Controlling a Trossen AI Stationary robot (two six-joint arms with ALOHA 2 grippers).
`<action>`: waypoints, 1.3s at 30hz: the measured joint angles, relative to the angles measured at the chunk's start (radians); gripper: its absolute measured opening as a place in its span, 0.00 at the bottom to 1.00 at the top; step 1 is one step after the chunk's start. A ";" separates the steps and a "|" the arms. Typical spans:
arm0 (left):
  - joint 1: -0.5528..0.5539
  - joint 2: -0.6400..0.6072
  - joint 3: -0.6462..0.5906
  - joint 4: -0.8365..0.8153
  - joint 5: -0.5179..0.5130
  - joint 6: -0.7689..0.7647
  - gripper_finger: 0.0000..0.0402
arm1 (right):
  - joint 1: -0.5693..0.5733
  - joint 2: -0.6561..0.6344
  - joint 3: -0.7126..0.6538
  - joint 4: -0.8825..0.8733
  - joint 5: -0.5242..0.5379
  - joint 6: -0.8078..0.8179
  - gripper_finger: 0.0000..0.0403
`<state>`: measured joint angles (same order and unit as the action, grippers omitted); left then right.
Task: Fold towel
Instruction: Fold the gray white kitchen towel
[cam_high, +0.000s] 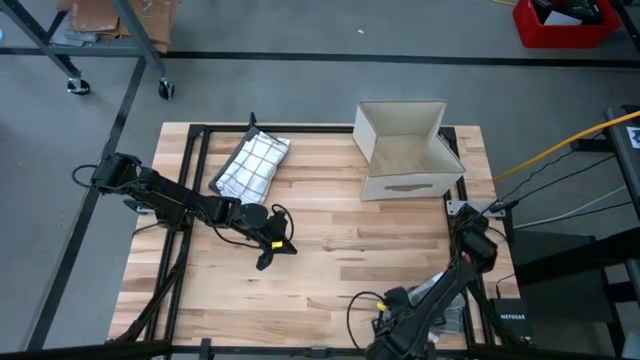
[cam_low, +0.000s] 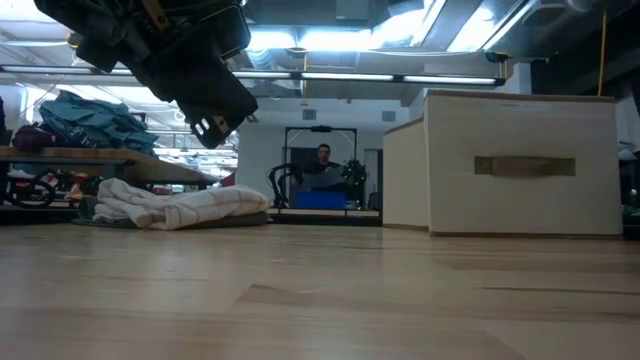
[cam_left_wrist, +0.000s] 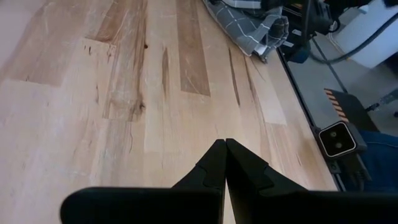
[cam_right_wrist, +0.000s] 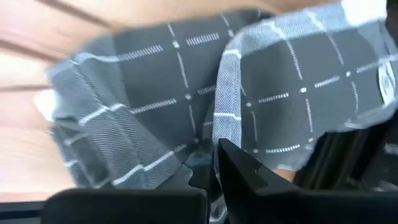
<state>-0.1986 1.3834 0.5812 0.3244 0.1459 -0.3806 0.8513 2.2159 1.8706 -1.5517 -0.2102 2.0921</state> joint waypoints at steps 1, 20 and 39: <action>0.000 0.000 0.000 0.000 0.000 -0.003 0.00 | 0.000 0.005 0.000 0.000 -0.024 -0.005 0.07; 0.000 0.000 0.000 0.000 0.000 0.014 0.00 | 0.000 0.011 0.000 -0.008 -0.072 -0.003 0.39; 0.000 -0.031 -0.001 0.007 0.000 0.045 0.00 | -0.016 0.011 0.000 0.155 0.285 -0.002 0.02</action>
<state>-0.1986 1.3527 0.5804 0.3314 0.1459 -0.3355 0.8355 2.2269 1.8708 -1.3966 0.0752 2.0901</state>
